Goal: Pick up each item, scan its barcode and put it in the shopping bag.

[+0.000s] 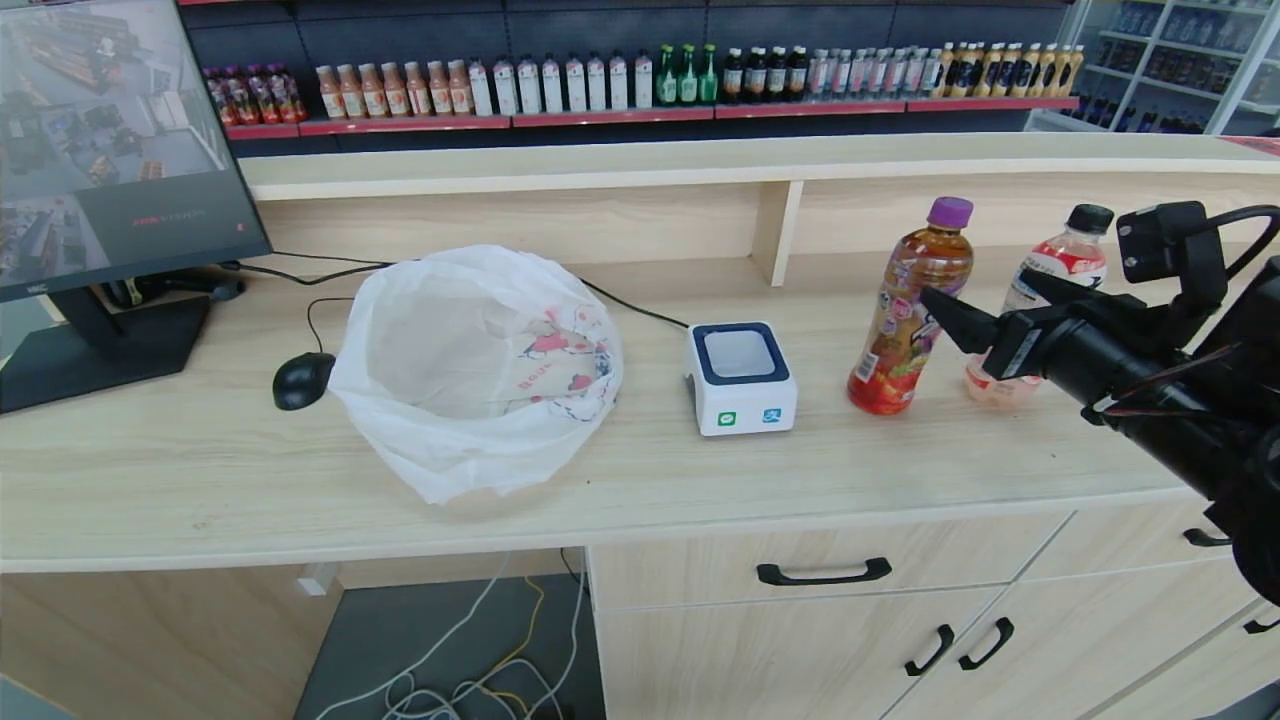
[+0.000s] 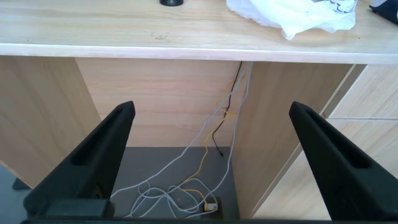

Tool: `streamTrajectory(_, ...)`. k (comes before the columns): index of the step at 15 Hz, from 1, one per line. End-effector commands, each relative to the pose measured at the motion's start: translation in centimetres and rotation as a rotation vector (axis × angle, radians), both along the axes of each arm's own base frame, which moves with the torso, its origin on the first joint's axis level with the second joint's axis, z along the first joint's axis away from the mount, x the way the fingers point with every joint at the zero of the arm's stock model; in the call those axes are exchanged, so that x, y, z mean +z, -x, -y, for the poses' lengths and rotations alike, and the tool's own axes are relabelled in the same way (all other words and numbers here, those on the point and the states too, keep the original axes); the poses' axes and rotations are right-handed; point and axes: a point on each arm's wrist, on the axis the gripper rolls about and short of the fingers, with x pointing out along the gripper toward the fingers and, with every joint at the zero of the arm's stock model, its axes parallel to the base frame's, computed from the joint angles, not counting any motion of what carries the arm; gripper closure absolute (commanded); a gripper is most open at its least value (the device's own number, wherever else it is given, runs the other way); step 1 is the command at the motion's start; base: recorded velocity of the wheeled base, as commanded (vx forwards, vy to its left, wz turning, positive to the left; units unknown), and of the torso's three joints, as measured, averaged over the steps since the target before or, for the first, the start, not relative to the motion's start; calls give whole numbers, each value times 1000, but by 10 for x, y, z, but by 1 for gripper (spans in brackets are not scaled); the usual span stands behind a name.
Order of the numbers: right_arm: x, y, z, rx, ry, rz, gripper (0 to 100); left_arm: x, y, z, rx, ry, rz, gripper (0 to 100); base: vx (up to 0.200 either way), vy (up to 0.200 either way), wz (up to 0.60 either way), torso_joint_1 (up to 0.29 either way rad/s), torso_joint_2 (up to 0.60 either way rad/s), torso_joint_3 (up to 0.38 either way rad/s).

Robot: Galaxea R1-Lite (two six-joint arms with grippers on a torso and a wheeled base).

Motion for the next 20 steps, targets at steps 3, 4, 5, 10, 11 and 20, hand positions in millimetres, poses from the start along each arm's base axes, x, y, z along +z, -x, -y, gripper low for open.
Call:
streamTrajectory(3, -12, -10, -2, 3, 6, -39, 0, 0, 0, 0, 1, 1, 1, 0, 0, 0, 0, 0, 0, 0)
streamTrajectory(4, -14, -10, -3, 3, 7, -44, 0, 0, 0, 0, 1, 1, 1, 0, 0, 0, 0, 0, 0, 0)
streamTrajectory(5, -15, -12, -3, 3, 9, -50, 0, 0, 0, 0, 1, 1, 1, 0, 0, 0, 0, 0, 0, 0)
streamTrajectory(10, -26, -20, -4, 3, 16, -81, 0, 0, 0, 0, 1, 1, 1, 0, 0, 0, 0, 0, 0, 0)
streamTrajectory(11, -27, -23, -4, 3, 16, -81, 0, 0, 0, 0, -1, 1, 1, 0, 0, 0, 0, 0, 0, 0)
streamTrajectory(20, -42, -49, -8, -2, 36, -106, 0, 0, 0, 0, -1, 1, 1, 0, 0, 0, 0, 0, 0, 0)
